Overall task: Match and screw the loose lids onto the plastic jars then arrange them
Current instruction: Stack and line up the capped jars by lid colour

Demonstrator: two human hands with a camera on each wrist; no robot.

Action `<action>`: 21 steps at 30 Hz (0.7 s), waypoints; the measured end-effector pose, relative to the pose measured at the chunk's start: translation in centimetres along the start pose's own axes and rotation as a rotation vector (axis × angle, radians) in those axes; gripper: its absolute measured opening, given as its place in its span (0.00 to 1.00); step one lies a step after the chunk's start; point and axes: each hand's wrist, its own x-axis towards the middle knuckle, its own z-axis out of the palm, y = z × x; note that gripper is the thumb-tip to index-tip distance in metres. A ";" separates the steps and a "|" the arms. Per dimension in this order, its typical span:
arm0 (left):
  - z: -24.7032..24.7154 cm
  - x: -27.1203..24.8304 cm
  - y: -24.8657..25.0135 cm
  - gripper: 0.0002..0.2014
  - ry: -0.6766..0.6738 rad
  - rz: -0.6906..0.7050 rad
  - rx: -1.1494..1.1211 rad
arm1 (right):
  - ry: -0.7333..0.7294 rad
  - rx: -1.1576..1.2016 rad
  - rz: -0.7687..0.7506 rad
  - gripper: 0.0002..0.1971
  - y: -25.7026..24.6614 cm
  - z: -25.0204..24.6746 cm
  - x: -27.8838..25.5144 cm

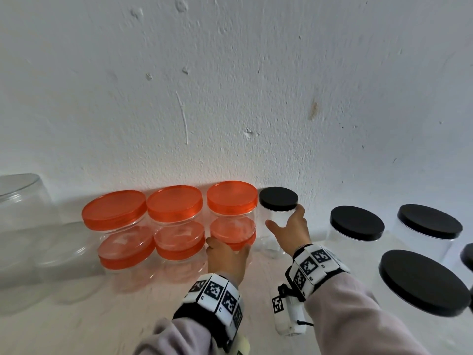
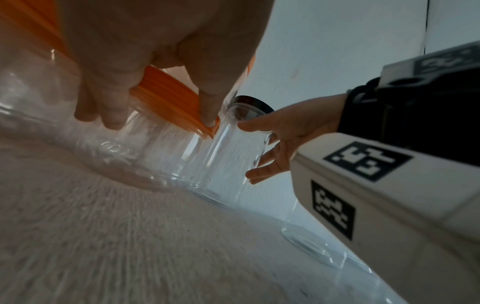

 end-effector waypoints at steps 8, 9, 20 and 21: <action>-0.6 -0.5 0.3 0.34 -0.013 -0.025 0.023 | -0.022 -0.047 0.020 0.52 -0.8 -0.9 -1.1; -0.8 -0.6 0.3 0.33 -0.017 -0.023 0.018 | -0.007 -0.046 0.000 0.52 -1.1 -1.1 -1.7; -5.4 -5.5 -0.6 0.34 -0.284 0.363 0.044 | 0.185 0.027 -0.511 0.29 -1.2 -9.1 -16.9; -5.7 -6.3 -0.6 0.33 -0.317 0.427 0.072 | 0.222 0.028 -0.528 0.26 -0.9 -10.4 -18.0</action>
